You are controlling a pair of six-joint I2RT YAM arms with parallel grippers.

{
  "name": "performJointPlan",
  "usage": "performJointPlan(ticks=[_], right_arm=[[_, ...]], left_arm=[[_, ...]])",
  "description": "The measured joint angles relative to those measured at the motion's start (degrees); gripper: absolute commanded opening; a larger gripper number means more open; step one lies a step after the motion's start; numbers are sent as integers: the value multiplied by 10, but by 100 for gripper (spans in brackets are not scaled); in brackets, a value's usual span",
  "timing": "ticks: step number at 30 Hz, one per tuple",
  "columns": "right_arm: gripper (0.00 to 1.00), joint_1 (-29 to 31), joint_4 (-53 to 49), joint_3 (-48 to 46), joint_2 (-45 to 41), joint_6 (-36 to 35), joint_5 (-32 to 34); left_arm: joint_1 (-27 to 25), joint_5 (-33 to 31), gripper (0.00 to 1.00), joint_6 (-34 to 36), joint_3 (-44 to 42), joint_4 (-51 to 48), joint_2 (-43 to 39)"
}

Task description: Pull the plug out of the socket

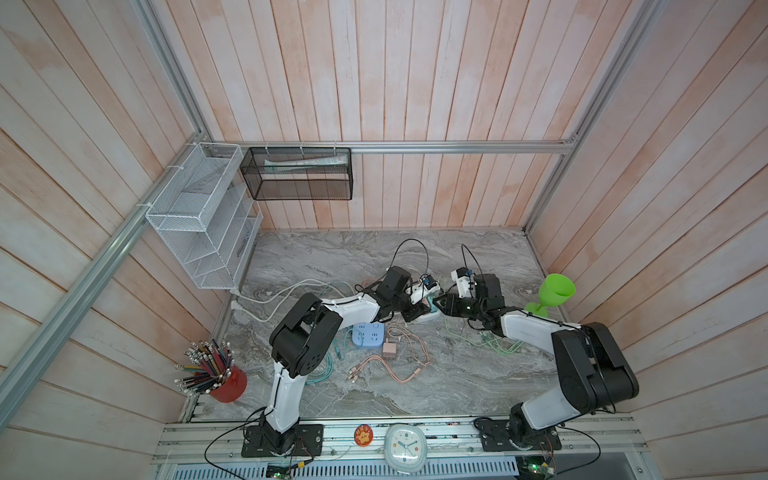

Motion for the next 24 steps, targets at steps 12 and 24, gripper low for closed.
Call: performJointPlan(ticks=[12, 24], right_arm=[[35, 0, 9, 1, 5, 0, 3], [34, 5, 26, 2, 16, -3, 2]], left_arm=[[-2, -16, 22, 2, 7, -6, 0], [1, -17, 22, 5, 20, -37, 0]])
